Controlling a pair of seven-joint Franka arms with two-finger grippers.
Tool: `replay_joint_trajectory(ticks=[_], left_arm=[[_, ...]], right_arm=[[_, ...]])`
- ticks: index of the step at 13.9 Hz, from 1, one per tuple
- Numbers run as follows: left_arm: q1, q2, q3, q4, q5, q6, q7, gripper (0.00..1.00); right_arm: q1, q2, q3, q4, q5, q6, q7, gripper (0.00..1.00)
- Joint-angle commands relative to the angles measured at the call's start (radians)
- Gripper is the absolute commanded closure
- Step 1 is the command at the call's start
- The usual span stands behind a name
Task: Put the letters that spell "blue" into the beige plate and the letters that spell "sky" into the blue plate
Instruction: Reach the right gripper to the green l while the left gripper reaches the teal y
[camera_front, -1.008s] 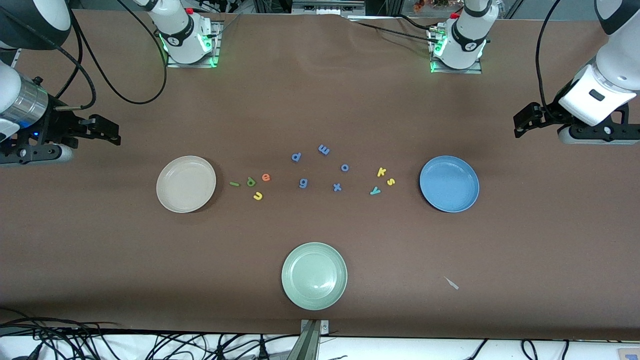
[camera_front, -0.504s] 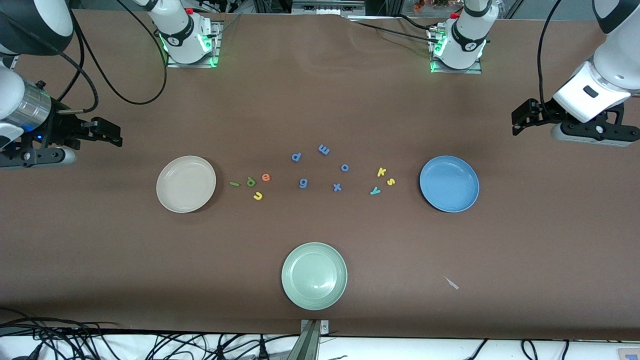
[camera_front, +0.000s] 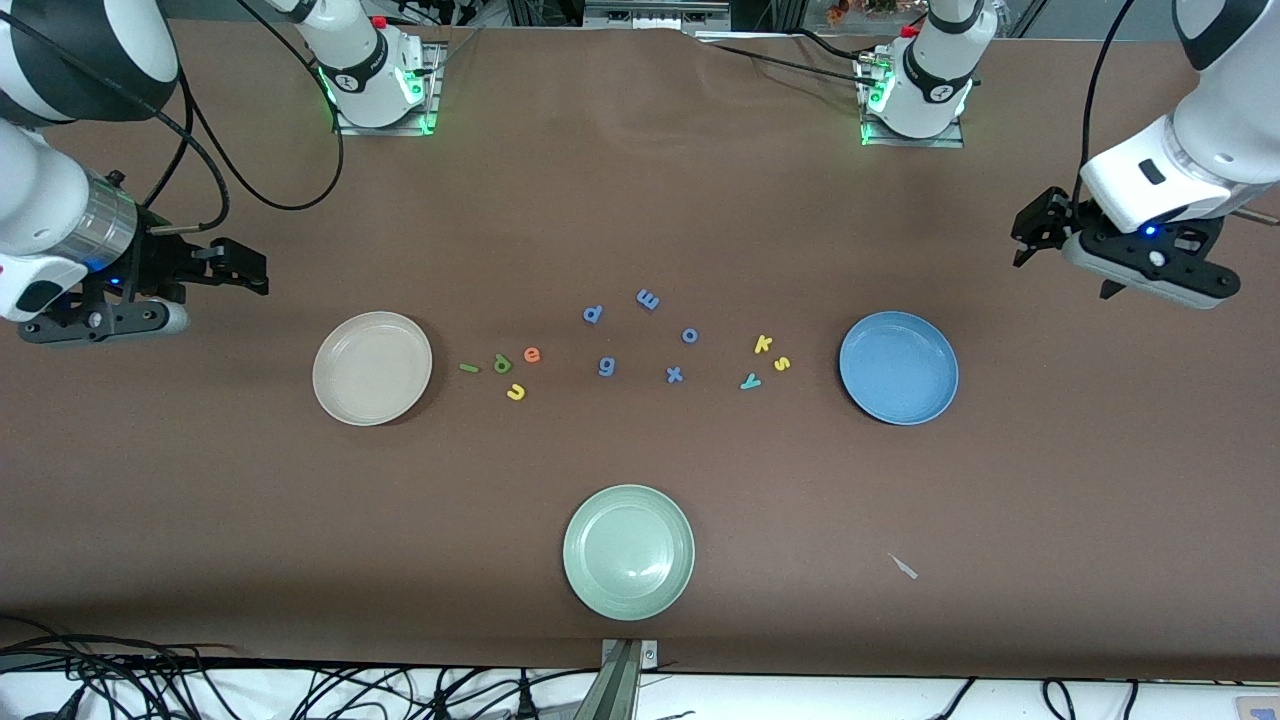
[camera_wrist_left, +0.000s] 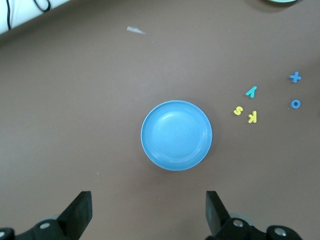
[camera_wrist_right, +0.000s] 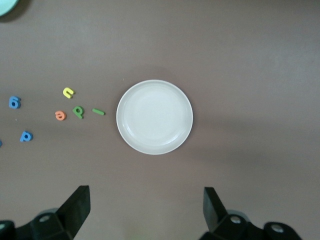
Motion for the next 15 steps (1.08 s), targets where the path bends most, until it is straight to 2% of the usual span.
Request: replay_joint_trajectory(ticks=[1,5,7,9,11,12,15], left_arm=[[-0.032,0.092,0.003,0.071,-0.034,-0.027,0.047,0.00],[-0.115,0.173,0.003,0.078,-0.034,-0.012,0.044,0.00],[-0.141,0.234,-0.001,0.112,-0.038,-0.003,0.046,0.00],[-0.195,0.308,-0.003,0.129,-0.036,0.023,0.044,0.00],[-0.225,0.389,-0.003,0.146,-0.036,0.107,0.039,0.00],[-0.245,0.426,-0.003,0.146,-0.036,0.165,0.027,0.00],[-0.296,0.533,-0.003,0.146,-0.035,0.287,0.015,0.00]], right_arm=[[0.008,0.014,0.001,-0.002,0.003,-0.058,-0.010,0.00],[0.040,0.017,-0.001,-0.002,0.016,-0.031,0.008,0.00],[0.048,0.021,0.001,-0.009,0.021,-0.004,0.010,0.00],[0.048,0.026,0.013,-0.112,0.084,0.120,0.013,0.00],[0.051,0.037,0.073,-0.206,0.081,0.255,0.101,0.00],[0.051,0.041,0.126,-0.253,0.075,0.327,0.190,0.00],[0.049,0.092,0.240,-0.347,-0.026,0.499,0.391,0.00]])
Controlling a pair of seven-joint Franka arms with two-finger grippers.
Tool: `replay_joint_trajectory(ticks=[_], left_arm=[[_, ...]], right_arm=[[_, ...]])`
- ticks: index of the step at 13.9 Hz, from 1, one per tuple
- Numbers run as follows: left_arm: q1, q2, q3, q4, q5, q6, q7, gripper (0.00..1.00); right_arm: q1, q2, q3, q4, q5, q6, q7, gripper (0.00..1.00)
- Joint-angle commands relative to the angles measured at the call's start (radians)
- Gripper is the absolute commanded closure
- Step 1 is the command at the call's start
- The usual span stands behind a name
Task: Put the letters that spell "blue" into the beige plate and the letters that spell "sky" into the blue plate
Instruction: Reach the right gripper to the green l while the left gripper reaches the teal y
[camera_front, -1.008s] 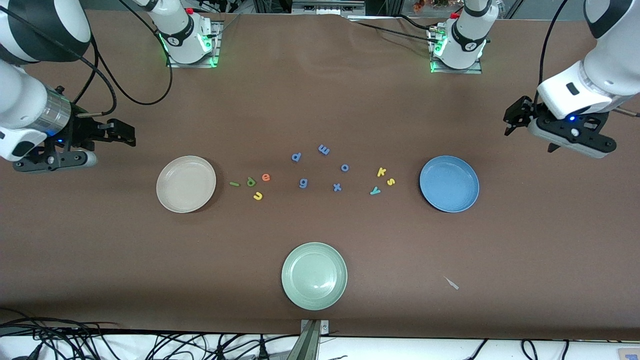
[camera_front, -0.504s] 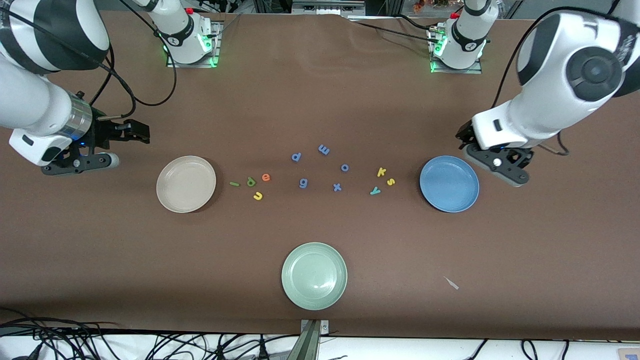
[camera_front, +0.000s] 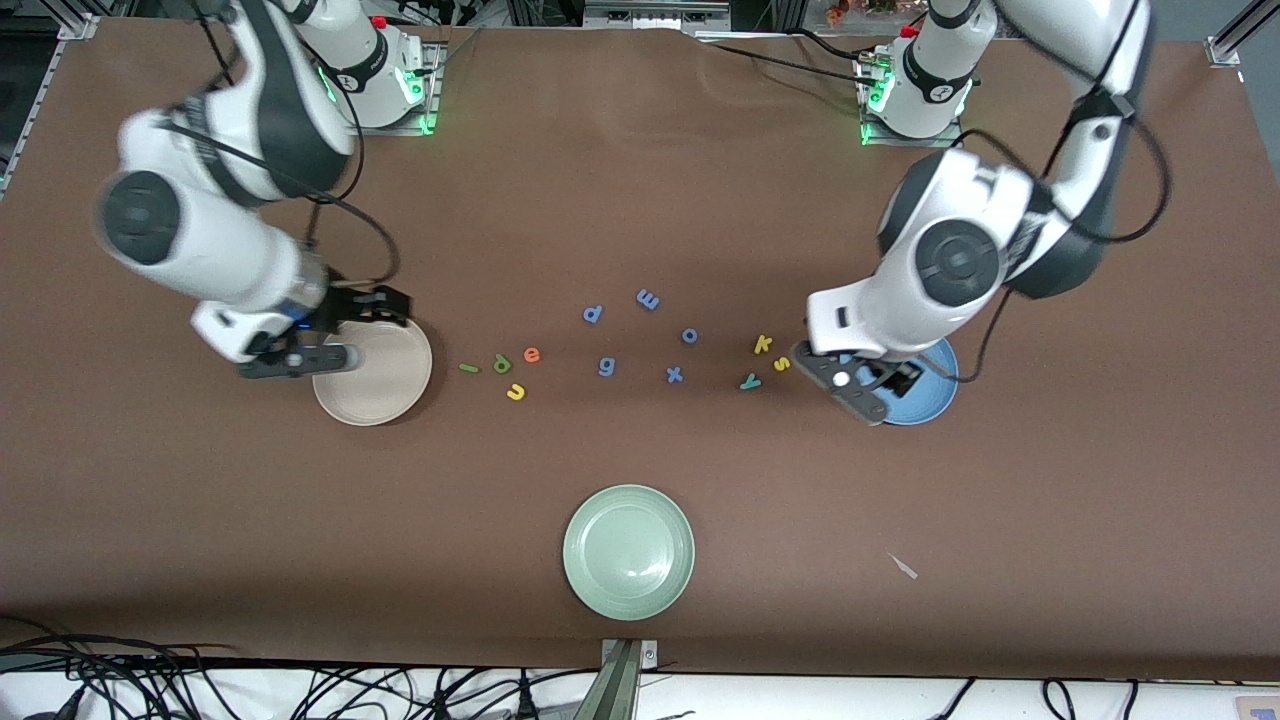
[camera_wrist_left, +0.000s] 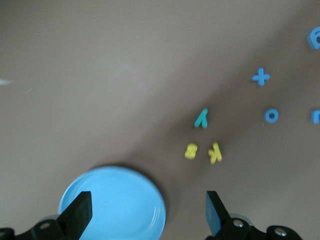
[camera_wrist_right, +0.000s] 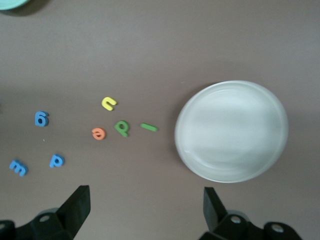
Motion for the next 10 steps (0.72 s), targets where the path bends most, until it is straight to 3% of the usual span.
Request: replay_joint_trajectory(ticks=[1,3,10], left_arm=[[-0.029,0.102,0.010,0.052,-0.032,0.049,0.003,0.00],[-0.055,0.155,0.010,0.052,-0.030,0.053,0.003,0.00],[-0.130,0.266,0.012,0.033,-0.016,0.201,0.003,0.00]], right_arm=[[-0.007,0.035,0.083,-0.084,-0.111,0.132,0.183,0.00],[-0.007,0.107,0.104,-0.105,-0.184,0.249,0.289,0.00],[-0.010,0.245,0.098,-0.167,-0.208,0.479,0.376,0.00]])
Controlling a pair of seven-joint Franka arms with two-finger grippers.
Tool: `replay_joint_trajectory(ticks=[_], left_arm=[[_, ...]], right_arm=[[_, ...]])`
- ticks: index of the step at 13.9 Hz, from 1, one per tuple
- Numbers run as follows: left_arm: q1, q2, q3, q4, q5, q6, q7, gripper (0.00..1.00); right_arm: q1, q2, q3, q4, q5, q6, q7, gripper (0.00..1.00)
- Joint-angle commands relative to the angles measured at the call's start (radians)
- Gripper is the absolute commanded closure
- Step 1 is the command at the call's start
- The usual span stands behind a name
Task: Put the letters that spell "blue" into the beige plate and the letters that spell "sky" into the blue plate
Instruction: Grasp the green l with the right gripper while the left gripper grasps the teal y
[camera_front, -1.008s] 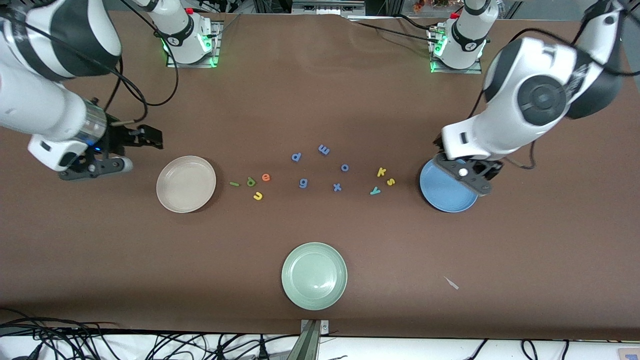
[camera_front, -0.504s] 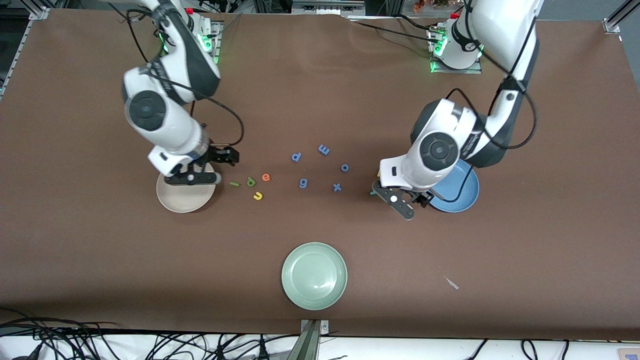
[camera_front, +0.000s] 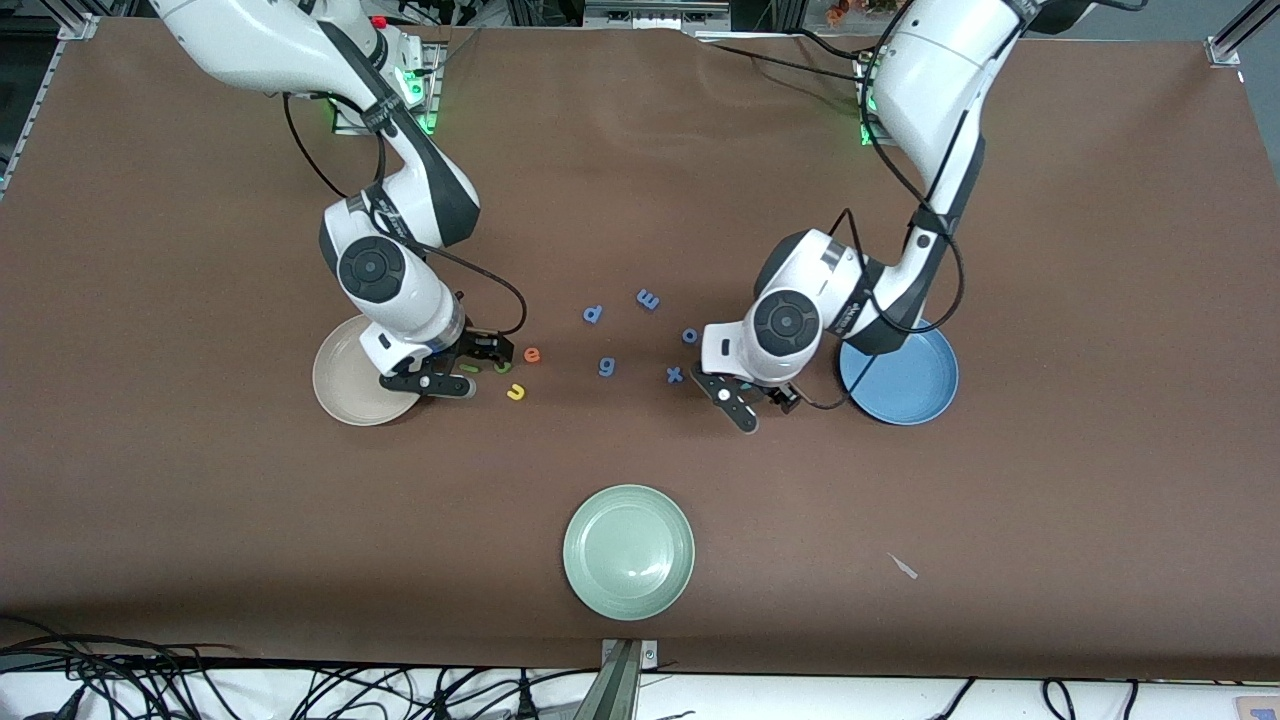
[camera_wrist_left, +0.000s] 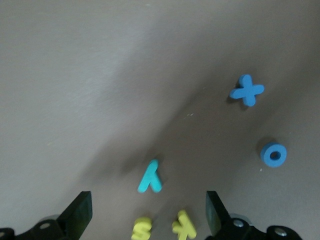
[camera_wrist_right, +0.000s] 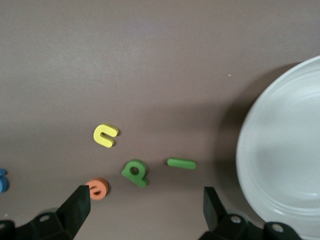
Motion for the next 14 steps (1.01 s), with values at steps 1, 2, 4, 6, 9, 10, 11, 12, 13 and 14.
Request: replay_joint_trajectory(ticks=[1,2,4,6,9,10,11,12,13,14], left_arm=[[-0.005,0.027,0.014,0.018,-0.016,0.026,0.011,0.01],[-0.007,0.032,0.014,0.008,-0.016,0.040,0.013,0.03],[-0.007,0.048,0.014,0.006,-0.016,0.062,0.013,0.08],[-0.005,0.055,0.014,0.005,-0.015,0.063,0.014,0.12],[-0.007,0.056,0.014,-0.006,-0.015,0.063,0.014,0.27],[-0.005,0.056,0.014,-0.017,-0.015,0.080,0.016,0.33],[-0.005,0.056,0.014,-0.024,-0.015,0.083,0.016,0.41],[-0.002,0.055,0.014,-0.034,-0.015,0.085,0.014,0.58],[-0.001,0.050,0.014,-0.038,-0.015,0.083,0.013,0.73],[0.001,0.049,0.014,-0.038,-0.016,0.080,0.013,0.78]], right_arm=[[-0.014,0.016,-0.008,-0.054,-0.060,0.085,0.027,0.00],[-0.014,0.021,-0.011,-0.064,-0.083,0.099,0.027,0.00],[-0.015,0.032,-0.021,-0.068,-0.091,0.117,0.026,0.00],[-0.017,0.047,-0.035,-0.094,-0.124,0.175,0.026,0.00],[-0.020,0.055,-0.043,-0.118,-0.131,0.214,0.026,0.00],[-0.021,0.058,-0.045,-0.118,-0.131,0.214,0.026,0.01],[-0.023,0.059,-0.045,-0.118,-0.131,0.216,0.027,0.02],[-0.024,0.063,-0.046,-0.121,-0.131,0.217,0.027,0.07],[-0.026,0.066,-0.045,-0.123,-0.131,0.222,0.027,0.13],[-0.027,0.067,-0.045,-0.126,-0.131,0.228,0.027,0.20]])
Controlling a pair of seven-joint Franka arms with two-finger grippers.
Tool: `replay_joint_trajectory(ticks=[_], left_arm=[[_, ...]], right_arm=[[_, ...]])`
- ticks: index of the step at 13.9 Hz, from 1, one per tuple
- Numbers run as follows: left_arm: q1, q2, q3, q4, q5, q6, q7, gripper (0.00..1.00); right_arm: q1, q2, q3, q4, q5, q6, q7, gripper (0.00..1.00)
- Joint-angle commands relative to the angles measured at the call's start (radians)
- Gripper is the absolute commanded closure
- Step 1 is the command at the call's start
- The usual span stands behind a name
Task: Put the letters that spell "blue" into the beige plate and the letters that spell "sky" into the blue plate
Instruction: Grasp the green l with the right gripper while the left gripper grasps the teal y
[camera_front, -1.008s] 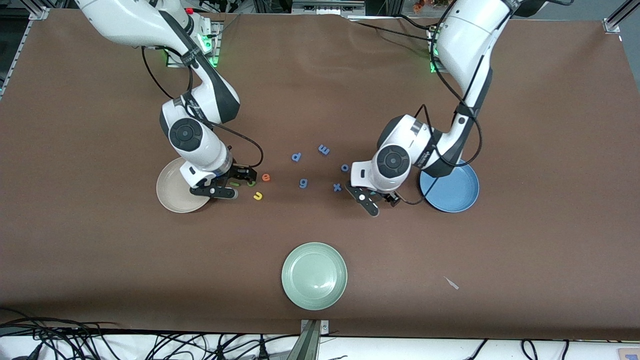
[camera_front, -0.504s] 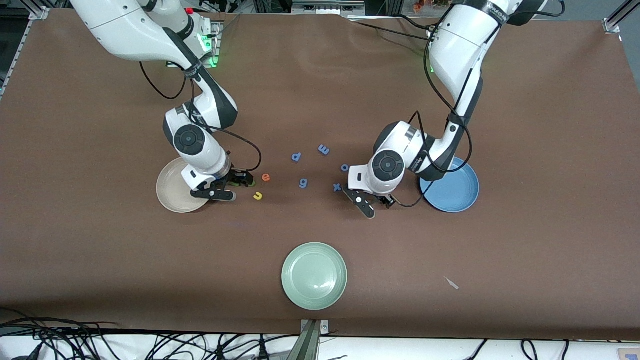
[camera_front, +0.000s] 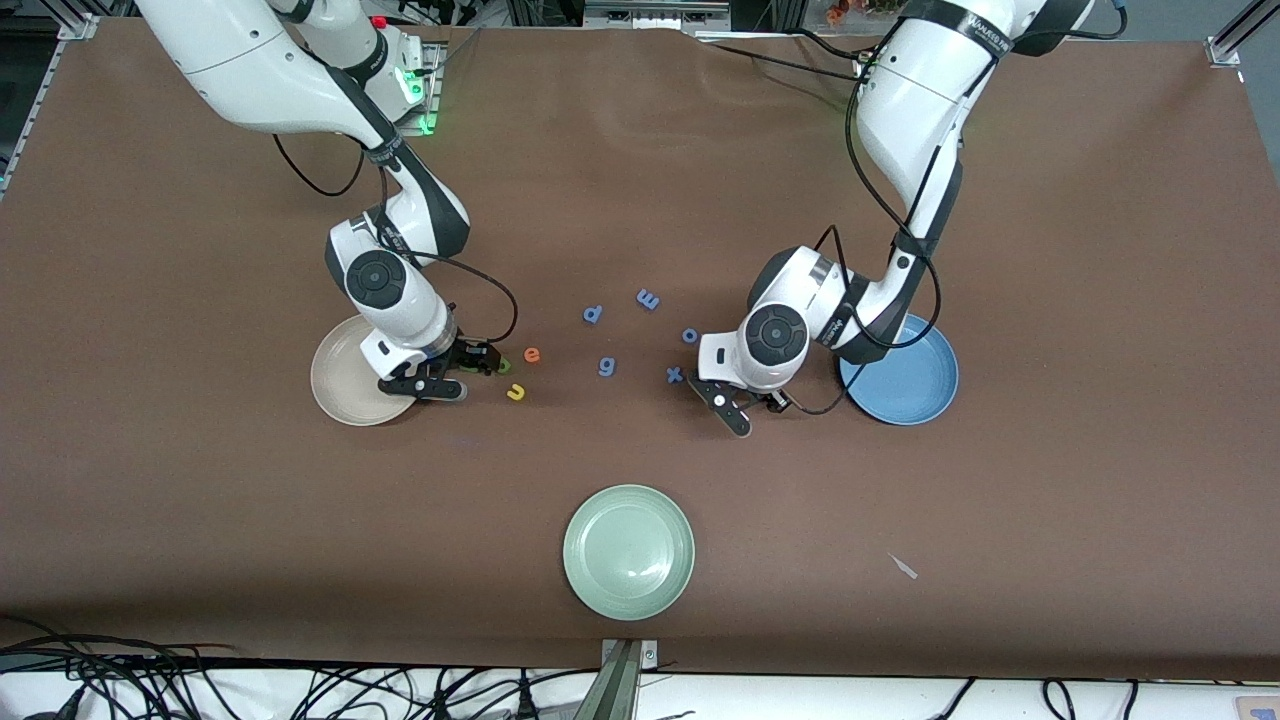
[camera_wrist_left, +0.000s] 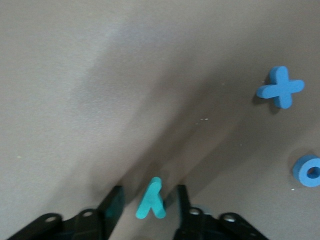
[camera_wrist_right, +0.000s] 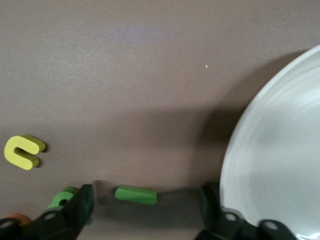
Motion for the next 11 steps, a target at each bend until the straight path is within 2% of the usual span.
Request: replay_joint_trajectory(ticks=[1,3,7,9,11], left_arm=[[0.002,-0.008,0.000,-0.025,-0.016,0.012,0.012,0.81],[0.003,-0.016,0.002,-0.023,-0.016,0.004,0.010,0.87],[0.014,-0.088,0.013,-0.011,-0.016,-0.089,0.018,0.87],[0.041,-0.115,0.013,-0.006,-0.016,-0.122,0.021,0.88],[0.060,-0.152,0.022,-0.006,-0.015,-0.164,0.023,0.88]], right_arm=[[-0.013,0.005,0.007,-0.016,-0.023,0.034,0.017,0.24],[-0.013,0.008,0.007,-0.016,-0.023,0.034,0.017,0.37],[-0.013,0.010,0.007,-0.015,-0.023,0.033,0.017,0.69],[-0.013,0.005,0.007,-0.015,-0.025,0.025,0.012,0.76],[-0.013,-0.019,0.007,-0.009,-0.025,-0.016,0.000,0.76]])
